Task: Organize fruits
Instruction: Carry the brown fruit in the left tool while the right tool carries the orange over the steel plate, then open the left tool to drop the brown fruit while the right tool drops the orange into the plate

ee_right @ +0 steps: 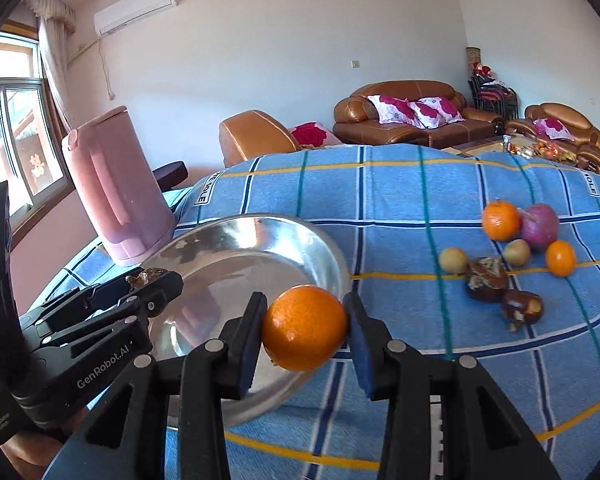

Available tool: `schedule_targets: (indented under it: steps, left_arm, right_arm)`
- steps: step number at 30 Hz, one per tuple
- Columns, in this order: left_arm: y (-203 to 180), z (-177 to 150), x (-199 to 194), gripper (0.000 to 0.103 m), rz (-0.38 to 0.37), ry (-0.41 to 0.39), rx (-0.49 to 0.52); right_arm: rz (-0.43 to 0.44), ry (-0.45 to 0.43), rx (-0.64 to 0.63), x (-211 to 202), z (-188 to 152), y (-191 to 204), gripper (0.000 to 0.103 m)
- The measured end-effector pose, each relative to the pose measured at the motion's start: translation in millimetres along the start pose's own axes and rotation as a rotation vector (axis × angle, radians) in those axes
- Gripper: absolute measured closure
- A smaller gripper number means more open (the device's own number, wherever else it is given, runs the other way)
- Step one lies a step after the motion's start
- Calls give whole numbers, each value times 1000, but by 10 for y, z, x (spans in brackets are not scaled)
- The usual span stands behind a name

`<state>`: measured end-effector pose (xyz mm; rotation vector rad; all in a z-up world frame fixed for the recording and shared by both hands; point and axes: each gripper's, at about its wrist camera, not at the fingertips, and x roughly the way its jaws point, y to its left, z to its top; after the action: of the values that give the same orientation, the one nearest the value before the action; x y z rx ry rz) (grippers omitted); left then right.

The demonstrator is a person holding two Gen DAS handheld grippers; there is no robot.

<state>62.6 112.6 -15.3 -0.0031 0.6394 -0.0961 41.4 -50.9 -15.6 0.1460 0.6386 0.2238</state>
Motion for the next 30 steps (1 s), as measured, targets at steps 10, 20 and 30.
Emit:
schedule_targets:
  steps: [10,20,30]
  left_arm:
    - [88,-31,154,60,87,57,10]
    - [143,-44,213,60,122,102,-15]
    - [168,-34,223,60,143,118,-35]
  right_arm:
    - [29,100,-19,485,42,271,61]
    - [54,164,-9,627,29,294,61]
    - [67,155,6,603,34,250,57]
